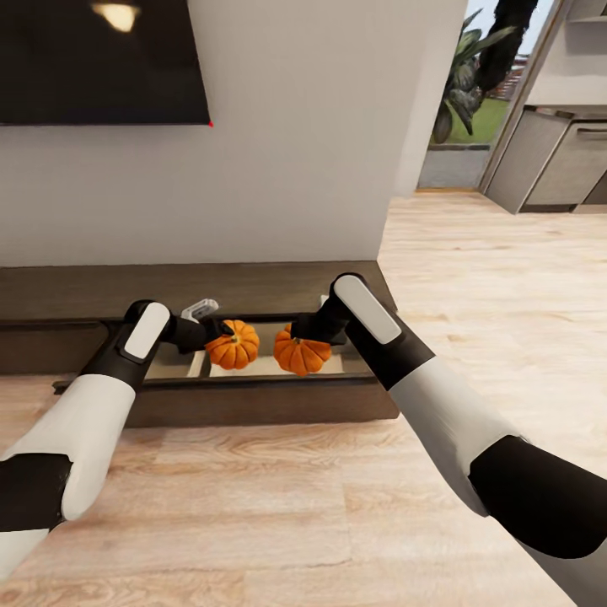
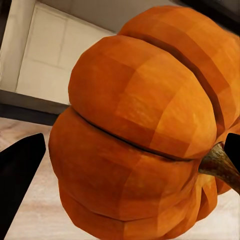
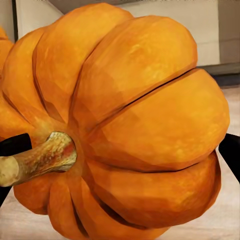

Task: Place each of the two pumpkins and all three candles from the living room inside a cabinet in the living room (use any cabinet), then make sure every cabinet is closed, and position the cauldron so it is next to a table in the living room.

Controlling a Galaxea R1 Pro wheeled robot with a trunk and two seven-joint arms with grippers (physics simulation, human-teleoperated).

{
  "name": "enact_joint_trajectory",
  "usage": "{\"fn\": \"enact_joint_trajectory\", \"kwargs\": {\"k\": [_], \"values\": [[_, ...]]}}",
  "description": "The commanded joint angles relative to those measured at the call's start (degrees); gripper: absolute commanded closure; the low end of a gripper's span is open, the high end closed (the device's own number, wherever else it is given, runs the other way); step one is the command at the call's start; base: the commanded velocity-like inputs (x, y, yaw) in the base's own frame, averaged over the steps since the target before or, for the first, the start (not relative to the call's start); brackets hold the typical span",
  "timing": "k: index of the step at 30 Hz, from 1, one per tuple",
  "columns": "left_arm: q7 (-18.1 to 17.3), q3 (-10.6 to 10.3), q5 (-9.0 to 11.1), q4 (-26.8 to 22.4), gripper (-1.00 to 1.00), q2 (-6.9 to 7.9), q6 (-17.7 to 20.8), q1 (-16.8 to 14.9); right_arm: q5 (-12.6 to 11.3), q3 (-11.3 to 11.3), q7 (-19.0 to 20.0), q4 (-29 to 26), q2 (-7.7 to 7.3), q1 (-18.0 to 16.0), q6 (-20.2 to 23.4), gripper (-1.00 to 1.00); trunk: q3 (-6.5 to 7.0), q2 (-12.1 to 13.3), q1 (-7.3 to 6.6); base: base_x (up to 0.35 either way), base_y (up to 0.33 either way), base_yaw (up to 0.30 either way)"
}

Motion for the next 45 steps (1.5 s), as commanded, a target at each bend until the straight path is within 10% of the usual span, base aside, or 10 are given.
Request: {"fn": "enact_joint_trajectory", "kwargs": {"k": [1, 45], "values": [[0.5, -0.3, 0.6, -0.2, 1.00, 0.05, 0.1, 0.0, -0.5, 0.0, -0.6, -0.1, -0.04, -0.1, 0.3, 1.00, -0.04, 0.0, 0.00, 0.010, 0.000, 0.025], [0.5, -1.8, 0.7, 0.1, 1.00, 0.05, 0.0, 0.0, -0.5, 0.0, 0.4, -0.3, -0.07, 0.0, 0.3, 1.00, 0.62, 0.0, 0.00, 0.083, 0.003, 0.003]]}}
